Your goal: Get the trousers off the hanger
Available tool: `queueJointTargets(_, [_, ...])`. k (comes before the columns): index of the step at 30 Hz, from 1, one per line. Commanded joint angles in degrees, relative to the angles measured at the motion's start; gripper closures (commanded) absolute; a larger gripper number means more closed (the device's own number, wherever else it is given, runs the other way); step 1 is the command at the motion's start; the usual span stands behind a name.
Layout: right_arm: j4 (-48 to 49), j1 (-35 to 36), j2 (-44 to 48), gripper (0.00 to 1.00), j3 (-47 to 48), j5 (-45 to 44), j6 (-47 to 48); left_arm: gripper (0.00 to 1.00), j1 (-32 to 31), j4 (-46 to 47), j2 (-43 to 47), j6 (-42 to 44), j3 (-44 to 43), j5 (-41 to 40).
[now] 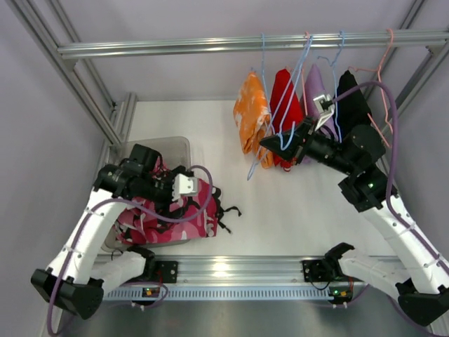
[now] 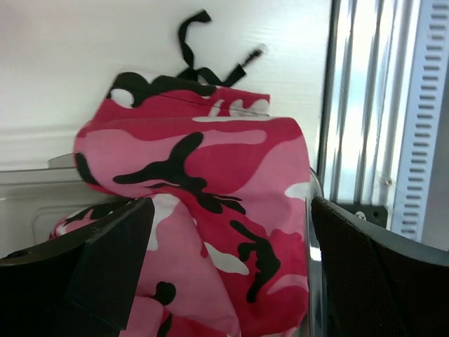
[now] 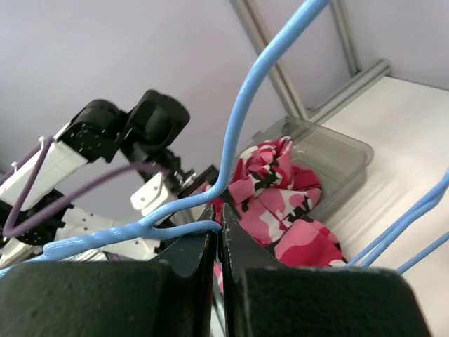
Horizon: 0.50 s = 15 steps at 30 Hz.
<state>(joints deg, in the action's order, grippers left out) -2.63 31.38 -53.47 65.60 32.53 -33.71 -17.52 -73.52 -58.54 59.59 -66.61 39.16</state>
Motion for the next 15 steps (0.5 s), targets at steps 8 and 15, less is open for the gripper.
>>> queueJointTargets(8, [-2.11, -6.41, 3.81, 1.0, 0.84, -0.28, 0.23, 0.01, -22.19, 7.16, -14.48, -3.87, -6.51, -19.99])
queueJointTargets(15, [-2.02, -7.21, 4.34, 1.0, 1.46, 0.34, 0.49, 0.01, -30.99, 14.27, -24.76, -9.05, -4.23, -30.01])
